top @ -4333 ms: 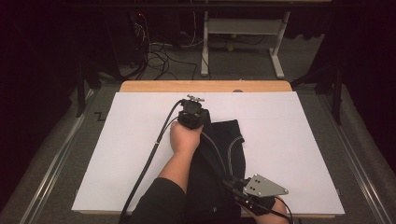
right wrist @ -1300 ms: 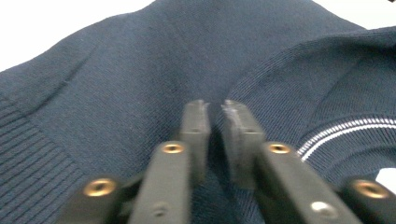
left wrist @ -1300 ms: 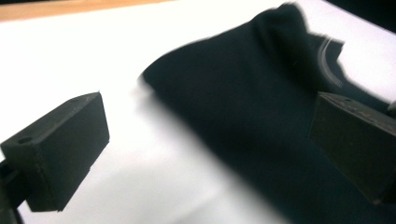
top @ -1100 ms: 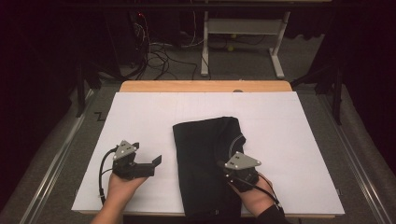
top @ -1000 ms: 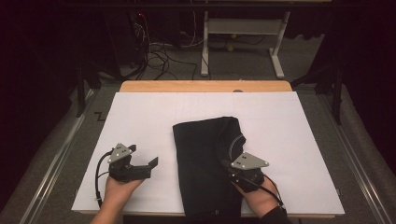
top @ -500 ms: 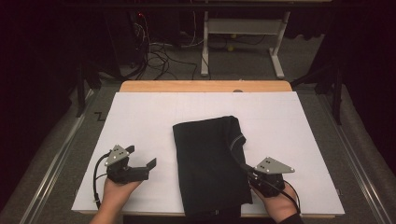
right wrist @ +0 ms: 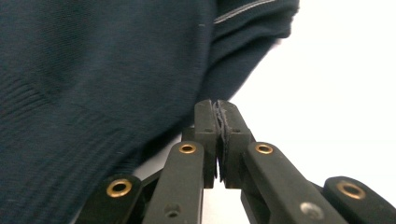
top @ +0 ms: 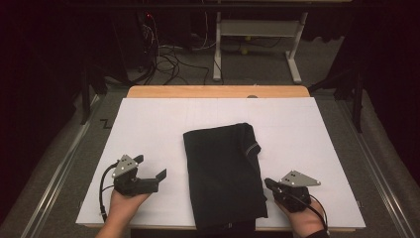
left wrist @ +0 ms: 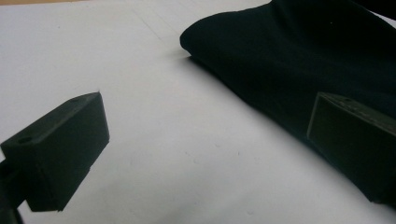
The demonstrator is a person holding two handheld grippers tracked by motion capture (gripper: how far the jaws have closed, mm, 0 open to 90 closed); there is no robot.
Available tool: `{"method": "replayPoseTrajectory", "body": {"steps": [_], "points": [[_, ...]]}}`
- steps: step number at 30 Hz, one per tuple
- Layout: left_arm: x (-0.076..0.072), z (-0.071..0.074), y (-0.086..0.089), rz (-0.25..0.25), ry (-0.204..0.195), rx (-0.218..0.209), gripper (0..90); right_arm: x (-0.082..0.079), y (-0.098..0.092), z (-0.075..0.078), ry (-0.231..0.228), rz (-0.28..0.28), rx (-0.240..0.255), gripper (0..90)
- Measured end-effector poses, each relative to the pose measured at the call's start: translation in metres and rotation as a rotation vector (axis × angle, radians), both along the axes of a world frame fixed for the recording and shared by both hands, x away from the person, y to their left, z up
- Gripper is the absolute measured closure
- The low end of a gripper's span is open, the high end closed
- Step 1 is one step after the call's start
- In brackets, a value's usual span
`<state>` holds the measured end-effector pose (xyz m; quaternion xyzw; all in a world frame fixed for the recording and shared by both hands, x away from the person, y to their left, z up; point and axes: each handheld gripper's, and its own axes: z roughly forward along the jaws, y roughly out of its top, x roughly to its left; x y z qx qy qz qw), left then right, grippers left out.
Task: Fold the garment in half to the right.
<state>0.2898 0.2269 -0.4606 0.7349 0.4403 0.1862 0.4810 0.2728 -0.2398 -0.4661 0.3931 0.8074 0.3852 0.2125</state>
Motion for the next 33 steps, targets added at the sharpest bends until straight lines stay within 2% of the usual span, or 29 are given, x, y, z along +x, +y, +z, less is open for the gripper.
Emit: {"method": "replayPoseTrajectory", "body": {"steps": [2,4,10,12,15,17,18,21,24,27,33], "points": [[0.000,0.000,0.000,-0.001,0.000,-0.001,0.0,0.002,-0.006,0.000,-0.012,-0.012,0.007,83.1],[0.000,0.000,0.001,-0.004,-0.002,-0.002,0.0,0.005,-0.016,0.000,-0.025,-0.026,0.027,75.3],[0.000,0.000,0.001,-0.009,-0.008,-0.007,0.0,0.011,-0.049,-0.002,-0.113,-0.052,0.136,40.0],[0.000,-0.001,0.001,-0.013,-0.008,-0.005,0.0,0.010,-0.057,-0.001,-0.146,-0.043,0.177,29.9],[0.000,-0.001,0.000,-0.014,-0.014,-0.005,0.0,0.007,-0.063,0.004,-0.183,-0.048,0.210,16.0],[-0.001,0.000,0.001,-0.014,-0.018,-0.009,0.0,0.004,-0.066,0.007,-0.209,-0.057,0.250,13.7],[-0.001,0.000,0.001,-0.015,-0.021,-0.012,0.0,0.002,-0.067,0.010,-0.236,-0.073,0.267,12.1],[-0.001,0.000,0.003,-0.020,-0.032,-0.020,0.0,-0.004,-0.068,0.016,-0.273,-0.091,0.281,0.2],[-0.002,0.001,0.003,-0.027,-0.048,-0.029,0.0,-0.009,-0.071,0.020,-0.305,-0.079,0.296,0.2],[-0.003,0.001,0.003,-0.034,-0.060,-0.036,0.0,-0.011,-0.072,0.021,-0.309,-0.062,0.290,0.1],[-0.004,0.001,0.001,-0.032,-0.056,-0.034,0.0,-0.009,-0.072,0.018,-0.312,-0.068,0.274,0.1]]}}
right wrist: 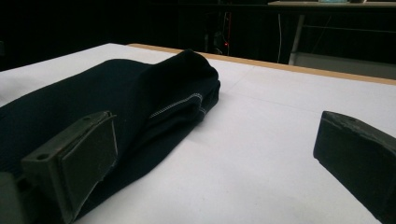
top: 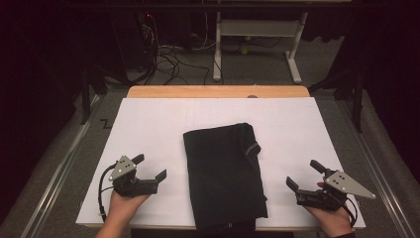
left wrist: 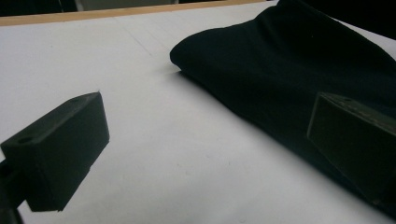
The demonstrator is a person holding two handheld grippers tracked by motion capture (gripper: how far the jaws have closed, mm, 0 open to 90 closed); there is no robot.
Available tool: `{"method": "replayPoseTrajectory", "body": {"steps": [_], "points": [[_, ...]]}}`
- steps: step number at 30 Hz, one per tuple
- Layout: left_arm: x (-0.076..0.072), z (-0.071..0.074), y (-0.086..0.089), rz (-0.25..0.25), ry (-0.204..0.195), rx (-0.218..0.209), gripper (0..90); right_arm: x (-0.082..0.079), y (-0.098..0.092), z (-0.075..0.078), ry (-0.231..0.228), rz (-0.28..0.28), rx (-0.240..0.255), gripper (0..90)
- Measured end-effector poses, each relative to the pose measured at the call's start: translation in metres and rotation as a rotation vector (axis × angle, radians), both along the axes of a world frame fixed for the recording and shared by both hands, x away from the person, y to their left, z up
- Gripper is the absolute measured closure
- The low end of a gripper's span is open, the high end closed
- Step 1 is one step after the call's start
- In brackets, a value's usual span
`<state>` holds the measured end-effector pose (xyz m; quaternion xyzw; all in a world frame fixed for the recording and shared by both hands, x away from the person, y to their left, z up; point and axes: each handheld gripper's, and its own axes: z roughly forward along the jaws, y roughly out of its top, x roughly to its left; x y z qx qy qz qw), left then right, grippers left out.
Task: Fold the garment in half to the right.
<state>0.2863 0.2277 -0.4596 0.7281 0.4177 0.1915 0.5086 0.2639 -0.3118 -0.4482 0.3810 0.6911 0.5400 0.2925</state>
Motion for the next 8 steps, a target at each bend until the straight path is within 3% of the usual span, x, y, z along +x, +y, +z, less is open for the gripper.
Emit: {"method": "replayPoseTrajectory", "body": {"steps": [8], "points": [[0.0003,0.0006,0.0010,0.002,-0.001,-0.002,0.0,-0.0008,0.0005,-0.0011,0.004,-0.005,0.000,0.1]]}}
